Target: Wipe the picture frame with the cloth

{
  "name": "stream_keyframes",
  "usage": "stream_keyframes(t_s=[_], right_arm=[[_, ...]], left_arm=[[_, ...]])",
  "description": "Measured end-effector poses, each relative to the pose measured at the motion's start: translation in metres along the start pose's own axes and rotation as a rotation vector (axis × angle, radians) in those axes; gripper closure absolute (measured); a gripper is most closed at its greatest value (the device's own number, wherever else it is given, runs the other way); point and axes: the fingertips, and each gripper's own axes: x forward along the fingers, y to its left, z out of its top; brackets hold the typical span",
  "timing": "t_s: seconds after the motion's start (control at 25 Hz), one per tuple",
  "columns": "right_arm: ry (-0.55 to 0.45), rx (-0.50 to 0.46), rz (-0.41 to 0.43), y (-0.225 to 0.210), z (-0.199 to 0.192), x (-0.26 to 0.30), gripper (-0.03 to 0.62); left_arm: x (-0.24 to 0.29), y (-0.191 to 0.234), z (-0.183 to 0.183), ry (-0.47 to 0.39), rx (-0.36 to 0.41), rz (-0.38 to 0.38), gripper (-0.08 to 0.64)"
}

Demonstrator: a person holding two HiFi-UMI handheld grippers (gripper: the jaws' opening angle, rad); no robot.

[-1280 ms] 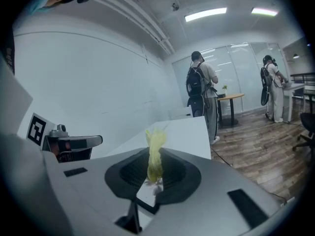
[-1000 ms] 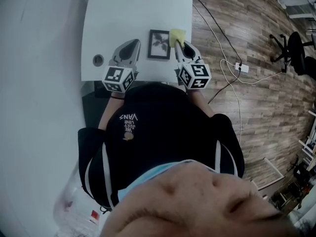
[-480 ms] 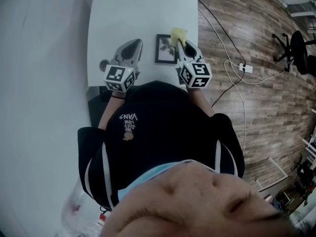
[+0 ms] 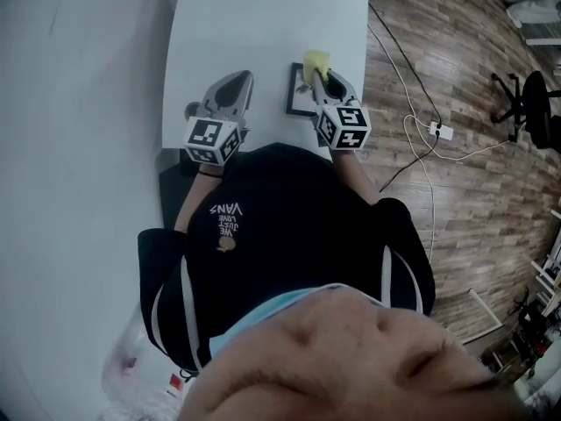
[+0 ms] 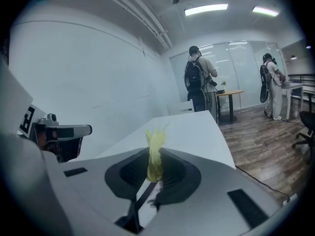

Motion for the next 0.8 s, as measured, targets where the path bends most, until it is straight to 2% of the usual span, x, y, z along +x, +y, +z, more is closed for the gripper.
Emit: stream_keyframes(t_s=[0.4,0.8], right_arm=[[0.107,-0.021,0.034,0.008,-0.032,0.037,0.546],[0.201,-0.018,0.032,0.008,-0.059,0.059,0.546]], left_arm=[[-0.017,0.016,-0.002,-0.002,0.002,0.052,0.543],[-0.025,0.022,-0.006,0.000,-0.012,0.080,0.543]])
